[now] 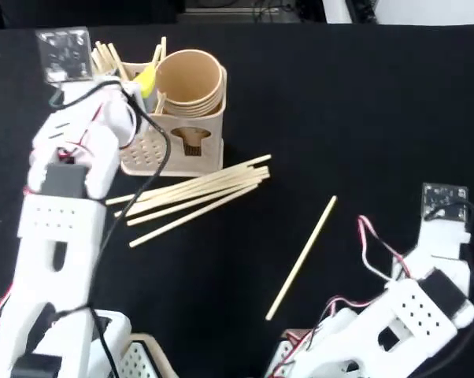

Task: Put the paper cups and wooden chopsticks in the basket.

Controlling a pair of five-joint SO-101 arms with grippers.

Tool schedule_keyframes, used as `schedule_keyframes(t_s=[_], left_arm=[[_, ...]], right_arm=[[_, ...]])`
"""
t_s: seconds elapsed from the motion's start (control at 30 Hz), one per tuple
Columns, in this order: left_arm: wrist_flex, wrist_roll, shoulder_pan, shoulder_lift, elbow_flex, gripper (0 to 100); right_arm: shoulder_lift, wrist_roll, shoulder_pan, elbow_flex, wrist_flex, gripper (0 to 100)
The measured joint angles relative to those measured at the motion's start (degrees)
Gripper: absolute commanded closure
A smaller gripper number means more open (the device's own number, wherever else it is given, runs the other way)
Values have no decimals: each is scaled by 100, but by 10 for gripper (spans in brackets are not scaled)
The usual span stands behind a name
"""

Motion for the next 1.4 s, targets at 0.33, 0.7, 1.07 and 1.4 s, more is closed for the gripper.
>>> schedule_keyframes(t_s=[0.33,0.7,1.07,1.4], left_arm=[[3596,0,-466,-1486,-1213,795],[2497,-703,-1134,-4211,2989,795],[2004,-1371,-1284,-6690,6075,795],[2004,-1943,-1556,-6690,6549,795]], right_arm=[[220,-2066,-2242,-1398,1486,868],[3288,-3464,-3429,-2242,598,881],[4826,-5371,-3727,-2268,-325,818],[5319,-6154,-4369,-2277,-571,818]])
